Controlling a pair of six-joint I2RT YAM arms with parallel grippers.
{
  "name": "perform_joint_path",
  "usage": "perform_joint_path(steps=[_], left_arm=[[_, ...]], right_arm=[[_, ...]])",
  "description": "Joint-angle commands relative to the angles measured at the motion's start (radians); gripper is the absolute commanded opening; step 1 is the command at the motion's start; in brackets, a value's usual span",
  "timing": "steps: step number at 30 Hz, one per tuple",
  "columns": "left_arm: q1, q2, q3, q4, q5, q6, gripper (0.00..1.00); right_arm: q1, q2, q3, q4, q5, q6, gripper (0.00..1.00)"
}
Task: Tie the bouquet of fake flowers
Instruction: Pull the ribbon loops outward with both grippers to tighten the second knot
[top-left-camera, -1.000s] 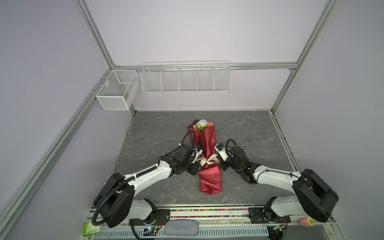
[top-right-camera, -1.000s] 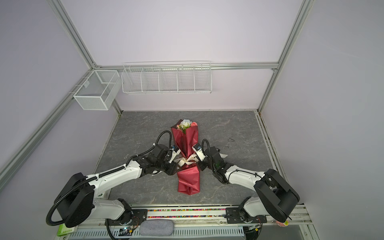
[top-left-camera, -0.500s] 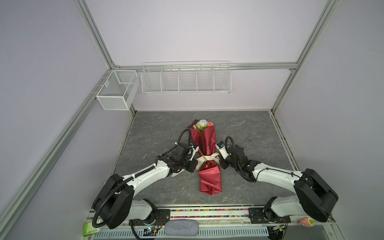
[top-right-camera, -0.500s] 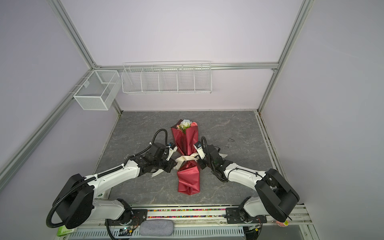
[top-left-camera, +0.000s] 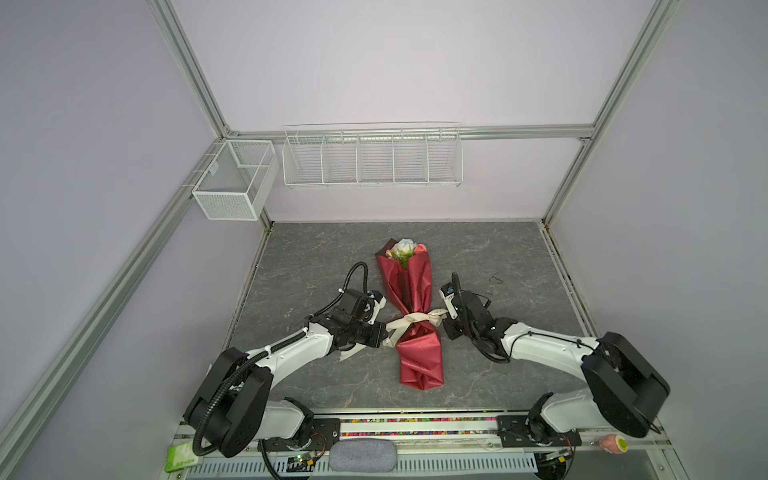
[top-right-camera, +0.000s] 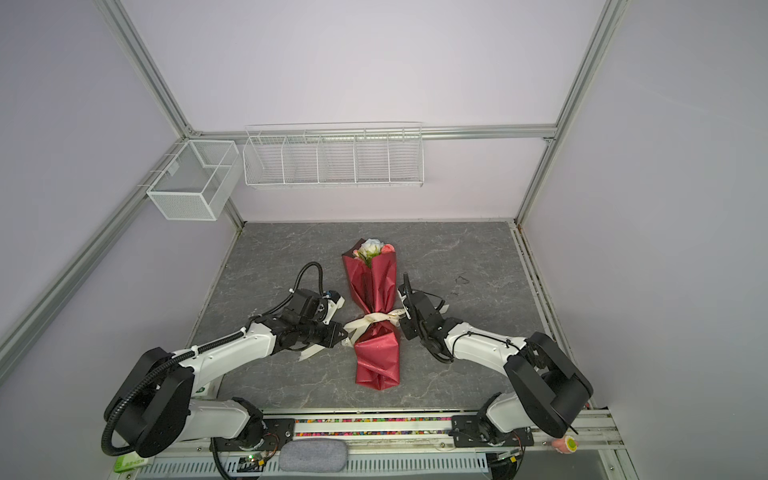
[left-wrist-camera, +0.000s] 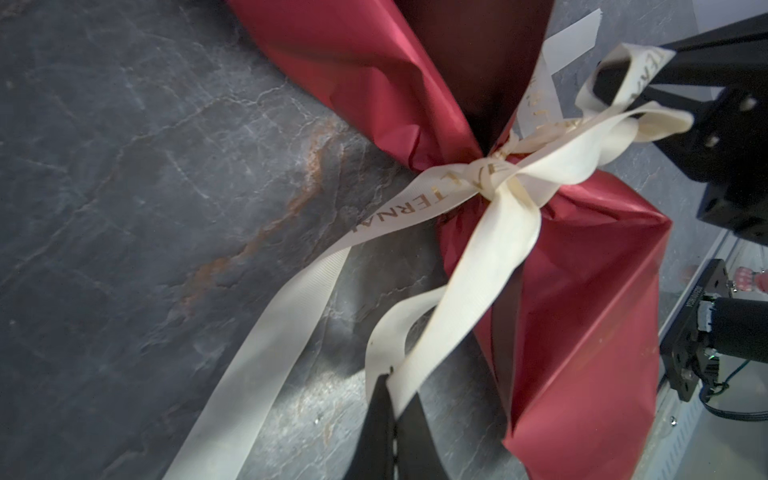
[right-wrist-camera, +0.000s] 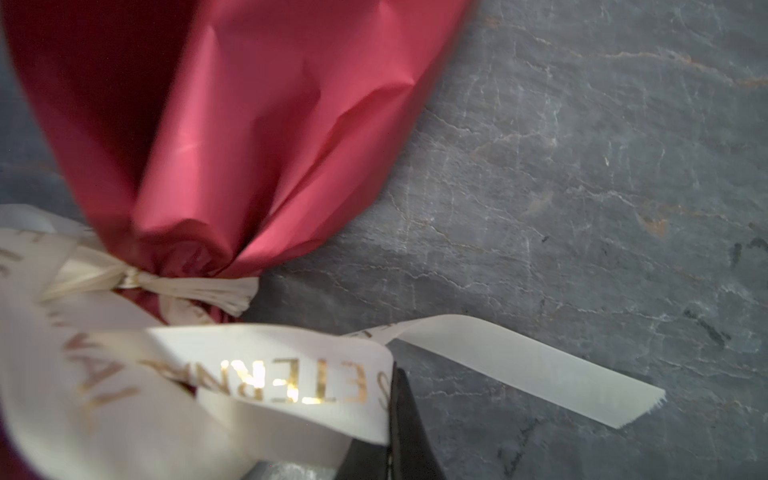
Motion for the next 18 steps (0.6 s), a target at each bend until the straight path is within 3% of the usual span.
perform_joint_path(steps=[1,4,8,15,18], left_arm=[[0.006,0.013,-0.018,0.002,0.025,-0.032,0.0],[0.006,0.013,-0.021,-0.005,0.033,-0.036,0.0],[0.007,0.011,-0.026,0.002,0.036,-0.044,0.0],[0.007,0.008,-0.012,0.015,0.084,-0.017,0.0],[0.007,0.008,-0.008,0.023,0.098,-0.013,0.0]], right_arm=[[-0.006,0.028,0.008,-0.065,0.036,0.057,0.07],[-0.002,-0.002,-0.024,-0.039,0.032,0.055,0.07],[0.003,-0.05,-0.058,-0.038,0.022,-0.049,0.12],[0.003,-0.16,-0.096,0.038,-0.038,-0.139,0.38],[-0.009,-0.222,-0.104,0.091,-0.071,-0.204,0.55]])
